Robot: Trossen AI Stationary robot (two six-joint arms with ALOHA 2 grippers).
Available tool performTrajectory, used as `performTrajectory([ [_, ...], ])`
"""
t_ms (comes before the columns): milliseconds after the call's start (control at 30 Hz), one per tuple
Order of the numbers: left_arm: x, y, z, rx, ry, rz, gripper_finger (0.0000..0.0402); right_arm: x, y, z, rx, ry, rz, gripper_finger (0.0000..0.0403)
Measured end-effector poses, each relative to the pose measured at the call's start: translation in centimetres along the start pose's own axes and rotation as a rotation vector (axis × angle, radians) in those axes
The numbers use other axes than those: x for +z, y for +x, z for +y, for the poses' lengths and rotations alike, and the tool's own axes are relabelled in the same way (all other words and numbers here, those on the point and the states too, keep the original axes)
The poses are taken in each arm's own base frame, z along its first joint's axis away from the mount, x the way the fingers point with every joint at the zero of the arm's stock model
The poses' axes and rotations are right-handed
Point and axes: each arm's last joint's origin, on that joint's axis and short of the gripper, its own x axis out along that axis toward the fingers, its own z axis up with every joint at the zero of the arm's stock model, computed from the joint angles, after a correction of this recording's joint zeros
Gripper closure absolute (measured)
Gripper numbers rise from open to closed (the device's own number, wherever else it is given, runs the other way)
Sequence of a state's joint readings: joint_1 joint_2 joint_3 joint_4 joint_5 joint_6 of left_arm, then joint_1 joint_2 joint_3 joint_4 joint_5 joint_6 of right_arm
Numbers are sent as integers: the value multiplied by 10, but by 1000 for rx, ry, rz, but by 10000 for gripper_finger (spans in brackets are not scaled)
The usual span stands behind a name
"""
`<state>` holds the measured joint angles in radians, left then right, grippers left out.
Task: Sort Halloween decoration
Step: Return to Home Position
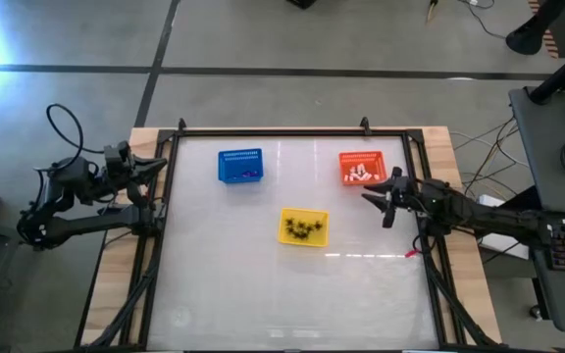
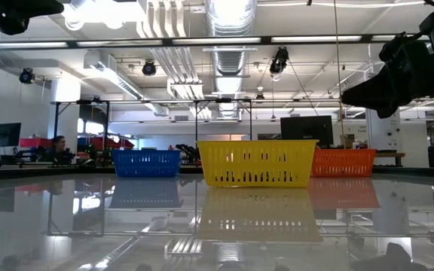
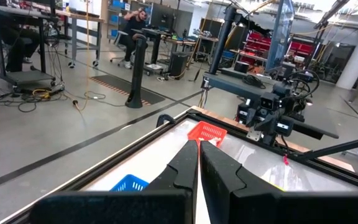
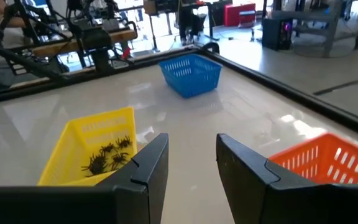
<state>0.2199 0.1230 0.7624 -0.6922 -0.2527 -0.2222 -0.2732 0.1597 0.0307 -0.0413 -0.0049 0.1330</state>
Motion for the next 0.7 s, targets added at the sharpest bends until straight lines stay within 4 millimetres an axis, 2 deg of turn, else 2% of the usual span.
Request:
performTrajectory([
  [400, -1, 0, 0, 1, 2, 6, 402, -4, 3, -1, -10, 49, 49, 271],
  [700, -8, 8, 0, 4, -33, 17, 402, -4, 3, -1, -12, 49, 49, 276],
])
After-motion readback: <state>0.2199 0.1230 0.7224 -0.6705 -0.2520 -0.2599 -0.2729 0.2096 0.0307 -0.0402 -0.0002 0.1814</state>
